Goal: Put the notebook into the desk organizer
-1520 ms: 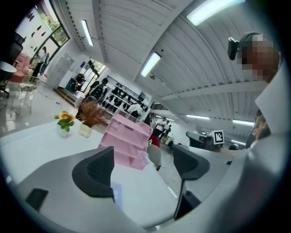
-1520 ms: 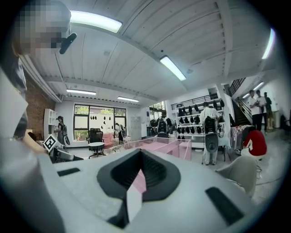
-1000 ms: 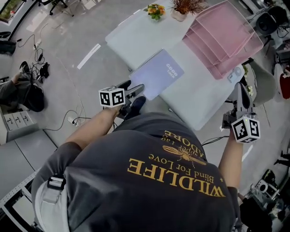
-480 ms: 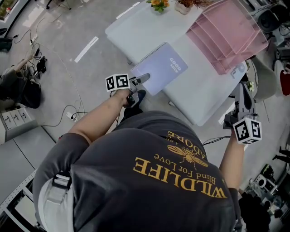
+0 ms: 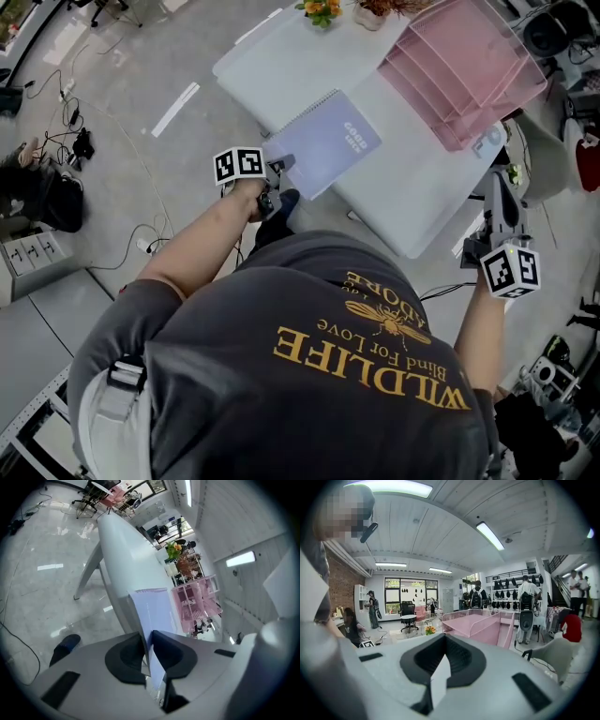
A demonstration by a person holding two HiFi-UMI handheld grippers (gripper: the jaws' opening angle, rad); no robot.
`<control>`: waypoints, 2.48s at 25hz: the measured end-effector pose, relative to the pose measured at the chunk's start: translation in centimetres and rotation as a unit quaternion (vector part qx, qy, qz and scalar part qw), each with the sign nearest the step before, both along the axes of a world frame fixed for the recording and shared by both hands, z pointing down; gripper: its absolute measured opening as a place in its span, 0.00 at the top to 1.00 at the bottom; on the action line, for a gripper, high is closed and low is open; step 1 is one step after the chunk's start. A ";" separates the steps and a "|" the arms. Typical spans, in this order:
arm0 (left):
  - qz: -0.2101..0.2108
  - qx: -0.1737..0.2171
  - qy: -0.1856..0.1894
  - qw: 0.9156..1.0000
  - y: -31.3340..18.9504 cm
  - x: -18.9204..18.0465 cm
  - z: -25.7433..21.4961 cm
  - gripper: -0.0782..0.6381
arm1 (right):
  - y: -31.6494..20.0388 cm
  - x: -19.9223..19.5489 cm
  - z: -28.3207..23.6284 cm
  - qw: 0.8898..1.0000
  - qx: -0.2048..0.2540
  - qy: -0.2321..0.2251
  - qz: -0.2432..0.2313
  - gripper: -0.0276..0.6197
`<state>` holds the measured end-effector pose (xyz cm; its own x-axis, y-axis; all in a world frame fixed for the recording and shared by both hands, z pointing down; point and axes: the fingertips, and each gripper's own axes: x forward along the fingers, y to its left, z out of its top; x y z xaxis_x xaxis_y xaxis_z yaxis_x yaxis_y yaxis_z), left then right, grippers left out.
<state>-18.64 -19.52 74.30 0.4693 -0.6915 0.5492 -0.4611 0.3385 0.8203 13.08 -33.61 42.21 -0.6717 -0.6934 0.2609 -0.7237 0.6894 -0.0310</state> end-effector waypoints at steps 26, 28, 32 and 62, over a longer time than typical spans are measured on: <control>0.080 0.249 0.053 0.964 -9.0 5.1 -29.4 0.85 | -0.3 4.6 -5.0 0.996 0.046 -0.048 0.056 0.96; 0.091 0.278 0.056 0.955 -10.0 5.6 -32.7 0.85 | -0.6 5.2 -5.3 0.996 0.049 -0.050 0.063 0.96; 0.109 0.329 0.072 0.935 -12.0 7.6 -39.0 0.85 | -1.3 6.2 -6.0 0.995 0.056 -0.047 0.073 0.96; 0.061 0.373 0.127 0.917 -39.9 19.6 -41.1 0.84 | -10.1 8.1 -9.1 0.992 0.058 -0.018 0.108 0.96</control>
<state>0.97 -59.38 33.20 0.6154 -0.7642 -0.1930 -0.2193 -0.4013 0.8893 21.18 -43.67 33.07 -0.5120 -0.8458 0.1500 -0.8545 0.5194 0.0117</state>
